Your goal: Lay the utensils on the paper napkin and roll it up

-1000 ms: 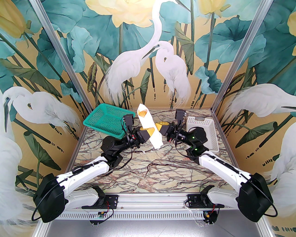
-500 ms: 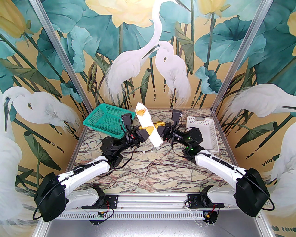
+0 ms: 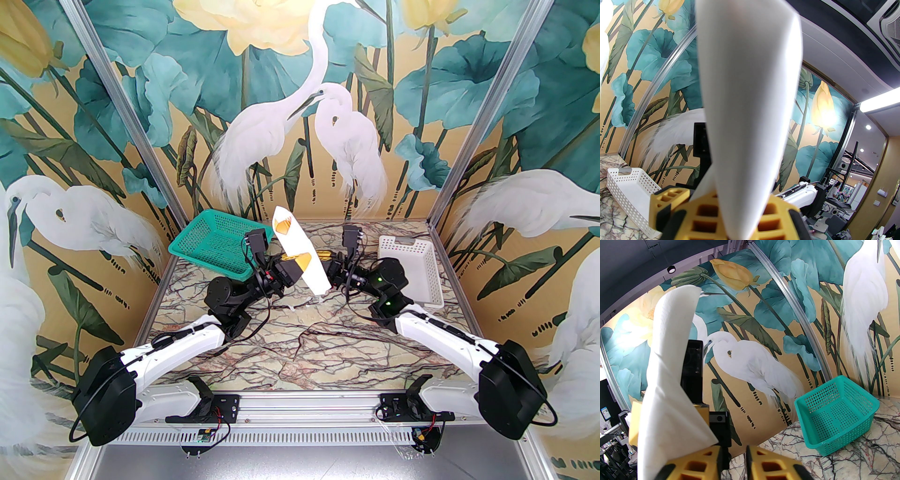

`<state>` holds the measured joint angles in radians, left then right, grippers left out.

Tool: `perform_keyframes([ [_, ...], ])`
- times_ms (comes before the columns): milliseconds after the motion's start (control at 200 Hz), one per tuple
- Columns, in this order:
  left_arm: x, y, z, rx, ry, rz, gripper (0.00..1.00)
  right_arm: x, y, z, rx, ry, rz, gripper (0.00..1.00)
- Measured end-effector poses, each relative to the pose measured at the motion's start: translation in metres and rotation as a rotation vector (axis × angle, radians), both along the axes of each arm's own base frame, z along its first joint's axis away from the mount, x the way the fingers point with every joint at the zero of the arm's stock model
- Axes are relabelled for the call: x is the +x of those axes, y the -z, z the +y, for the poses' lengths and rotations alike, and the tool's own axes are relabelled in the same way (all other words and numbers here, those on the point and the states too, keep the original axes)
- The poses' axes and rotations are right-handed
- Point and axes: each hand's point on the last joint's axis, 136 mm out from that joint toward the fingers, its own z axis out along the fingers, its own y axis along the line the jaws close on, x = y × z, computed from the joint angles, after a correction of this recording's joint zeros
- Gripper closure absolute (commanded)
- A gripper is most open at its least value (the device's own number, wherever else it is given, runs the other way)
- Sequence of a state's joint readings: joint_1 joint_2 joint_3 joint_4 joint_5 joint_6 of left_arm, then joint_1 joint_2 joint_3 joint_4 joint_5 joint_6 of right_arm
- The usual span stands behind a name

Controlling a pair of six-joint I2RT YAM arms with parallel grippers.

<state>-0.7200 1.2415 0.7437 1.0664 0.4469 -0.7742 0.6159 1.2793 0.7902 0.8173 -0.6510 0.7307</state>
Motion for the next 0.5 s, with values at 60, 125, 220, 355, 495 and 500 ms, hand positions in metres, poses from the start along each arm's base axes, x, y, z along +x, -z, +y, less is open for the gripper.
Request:
perform_keyframes([
  [60,0.000,0.001,0.000,0.002,0.000,0.001,1.00,0.000,0.003,0.001,-0.012,-0.002,0.004,0.69],
  [125,0.001,0.002,-0.001,0.005,-0.001,0.003,1.00,0.001,0.006,0.001,-0.023,0.001,0.009,0.67],
  [220,0.002,0.003,-0.001,0.007,-0.003,0.006,1.00,0.002,0.012,0.002,-0.044,0.000,0.020,0.65],
  [355,0.007,0.007,-0.003,0.015,-0.014,0.027,1.00,0.008,0.028,0.000,-0.101,0.022,0.055,0.56],
  [495,0.016,0.018,0.000,0.034,-0.042,0.069,1.00,0.030,0.048,-0.026,-0.174,0.107,0.116,0.49],
  [500,0.016,0.019,0.000,0.035,-0.044,0.071,1.00,0.030,0.048,-0.027,-0.176,0.109,0.117,0.49],
])
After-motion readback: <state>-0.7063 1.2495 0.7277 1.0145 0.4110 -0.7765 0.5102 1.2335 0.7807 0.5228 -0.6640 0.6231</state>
